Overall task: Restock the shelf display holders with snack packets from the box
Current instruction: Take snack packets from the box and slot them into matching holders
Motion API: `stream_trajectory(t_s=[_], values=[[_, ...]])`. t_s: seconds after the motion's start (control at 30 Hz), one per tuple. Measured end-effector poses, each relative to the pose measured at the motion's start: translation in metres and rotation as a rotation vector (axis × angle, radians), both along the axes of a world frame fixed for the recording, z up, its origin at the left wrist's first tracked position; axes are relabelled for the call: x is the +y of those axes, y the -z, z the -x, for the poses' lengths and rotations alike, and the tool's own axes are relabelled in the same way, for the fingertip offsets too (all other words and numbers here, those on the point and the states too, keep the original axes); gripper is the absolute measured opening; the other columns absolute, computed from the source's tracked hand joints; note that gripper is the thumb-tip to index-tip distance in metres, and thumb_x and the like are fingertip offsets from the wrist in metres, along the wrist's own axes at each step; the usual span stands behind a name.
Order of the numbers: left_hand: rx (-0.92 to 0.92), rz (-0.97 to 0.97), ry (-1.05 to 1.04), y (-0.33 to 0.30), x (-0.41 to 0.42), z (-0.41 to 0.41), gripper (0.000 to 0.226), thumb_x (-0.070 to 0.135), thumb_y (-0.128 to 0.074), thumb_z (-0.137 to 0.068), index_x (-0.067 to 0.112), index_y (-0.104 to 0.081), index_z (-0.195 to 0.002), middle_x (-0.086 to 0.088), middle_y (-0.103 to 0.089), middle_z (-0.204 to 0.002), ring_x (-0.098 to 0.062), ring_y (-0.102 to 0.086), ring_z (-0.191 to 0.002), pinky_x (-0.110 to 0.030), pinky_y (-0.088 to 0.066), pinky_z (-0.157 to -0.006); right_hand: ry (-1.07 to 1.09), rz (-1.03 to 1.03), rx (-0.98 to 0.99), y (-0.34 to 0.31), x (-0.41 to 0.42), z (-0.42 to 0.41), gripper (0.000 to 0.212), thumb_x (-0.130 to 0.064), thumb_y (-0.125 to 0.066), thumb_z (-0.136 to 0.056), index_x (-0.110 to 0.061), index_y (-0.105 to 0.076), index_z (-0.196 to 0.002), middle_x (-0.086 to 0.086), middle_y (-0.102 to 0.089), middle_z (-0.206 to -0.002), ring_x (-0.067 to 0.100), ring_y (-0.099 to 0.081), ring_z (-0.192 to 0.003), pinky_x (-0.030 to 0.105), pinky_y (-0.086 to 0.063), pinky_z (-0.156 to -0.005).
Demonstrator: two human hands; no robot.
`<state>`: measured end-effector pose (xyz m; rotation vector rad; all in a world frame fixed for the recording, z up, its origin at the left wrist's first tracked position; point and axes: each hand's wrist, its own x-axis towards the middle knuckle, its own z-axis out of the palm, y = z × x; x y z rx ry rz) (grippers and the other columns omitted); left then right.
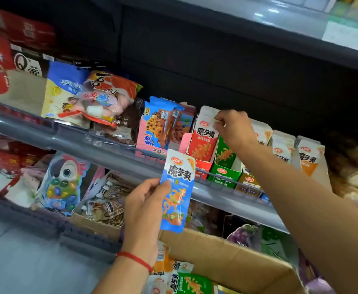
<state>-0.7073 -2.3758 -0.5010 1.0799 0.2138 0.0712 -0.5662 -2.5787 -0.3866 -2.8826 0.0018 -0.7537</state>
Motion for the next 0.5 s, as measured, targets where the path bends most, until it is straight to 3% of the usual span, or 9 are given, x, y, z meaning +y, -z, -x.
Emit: stream_trajectory(t_s=[0.13,0.23,0.33,0.4,0.5], values=[[0.000,0.014,0.029,-0.001,-0.001,0.001,0.007,0.010,-0.069,-0.091,0.009,-0.076,-0.094,-0.010,-0.079,-0.084,-0.026,-0.073,-0.074,-0.050,-0.060,-0.074,-0.009,0.116,-0.077,0.003,-0.005,0.000,0.026,-0.019,-0.069,-0.095,-0.012,-0.069,-0.121,0.014,-0.060,-0.119,0.038,-0.066,-0.100,0.051,-0.056,-0.086],[-0.002,0.015,0.059,-0.001,-0.003,0.001,0.008,0.011,-0.070,-0.091,0.010,-0.076,-0.095,-0.009,-0.080,-0.086,-0.024,-0.074,-0.076,-0.047,-0.060,-0.077,-0.137,-0.044,-0.141,0.002,0.001,0.028,0.021,-0.029,-0.068,-0.097,-0.017,-0.073,-0.113,0.005,-0.069,-0.106,0.022,-0.068,-0.089,0.042,-0.058,-0.081],[-0.004,0.018,0.122,-0.001,-0.010,0.002,0.010,0.012,-0.070,-0.091,0.009,-0.077,-0.098,-0.012,-0.079,-0.091,-0.028,-0.074,-0.084,-0.048,-0.058,-0.082,-0.262,-0.420,0.324,0.005,0.008,0.076,0.032,-0.050,-0.058,-0.100,-0.023,-0.074,-0.105,-0.002,-0.076,-0.094,0.016,-0.071,-0.081,0.033,-0.059,-0.066],[-0.011,-0.007,0.172,0.002,-0.017,0.005,0.013,0.013,-0.070,-0.091,0.008,-0.077,-0.101,-0.014,-0.079,-0.094,-0.032,-0.074,-0.089,-0.050,-0.058,-0.084,-0.353,-0.599,0.552,0.012,0.001,0.102,0.023,-0.036,-0.064,-0.099,-0.016,-0.072,-0.108,0.005,-0.077,-0.098,0.018,-0.070,-0.081,0.029,-0.059,-0.061],[-0.075,-0.099,0.241,0.008,-0.030,0.012,0.014,0.017,-0.073,-0.088,0.009,-0.078,-0.098,-0.014,-0.079,-0.094,-0.026,-0.074,-0.084,-0.038,-0.060,-0.074,-0.442,-0.702,0.575,0.017,-0.018,0.130,0.011,-0.009,-0.069,-0.095,-0.001,-0.067,-0.101,0.016,-0.077,-0.092,0.028,-0.067,-0.076,0.026,-0.057,-0.055]])
